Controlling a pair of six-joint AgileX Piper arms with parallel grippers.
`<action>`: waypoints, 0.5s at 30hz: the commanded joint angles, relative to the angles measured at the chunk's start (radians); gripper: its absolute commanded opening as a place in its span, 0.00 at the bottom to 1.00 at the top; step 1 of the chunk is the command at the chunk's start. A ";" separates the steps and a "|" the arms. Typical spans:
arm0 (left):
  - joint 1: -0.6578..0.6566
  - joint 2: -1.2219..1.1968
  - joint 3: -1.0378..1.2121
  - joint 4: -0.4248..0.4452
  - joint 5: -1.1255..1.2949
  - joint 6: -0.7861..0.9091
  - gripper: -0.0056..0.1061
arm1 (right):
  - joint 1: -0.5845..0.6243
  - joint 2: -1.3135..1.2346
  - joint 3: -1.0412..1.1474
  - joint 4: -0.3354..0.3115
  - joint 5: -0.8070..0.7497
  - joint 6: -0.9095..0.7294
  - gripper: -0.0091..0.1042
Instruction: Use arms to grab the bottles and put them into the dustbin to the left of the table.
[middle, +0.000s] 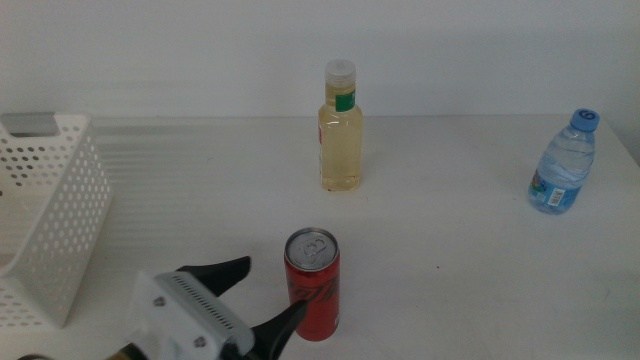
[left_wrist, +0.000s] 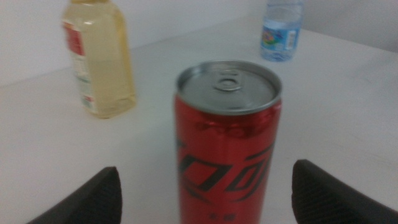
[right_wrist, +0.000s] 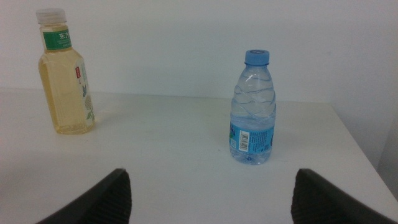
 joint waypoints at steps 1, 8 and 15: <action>-0.008 0.015 -0.045 0.027 -0.087 -0.031 0.86 | -0.006 -0.028 -0.008 -0.006 -0.077 -0.009 0.68; -0.008 0.096 -0.120 0.076 -0.087 -0.036 0.86 | -0.006 -0.028 -0.008 -0.006 -0.077 -0.009 0.68; -0.008 0.150 -0.193 0.101 -0.087 -0.058 0.86 | -0.006 -0.028 -0.008 -0.006 -0.077 -0.009 0.68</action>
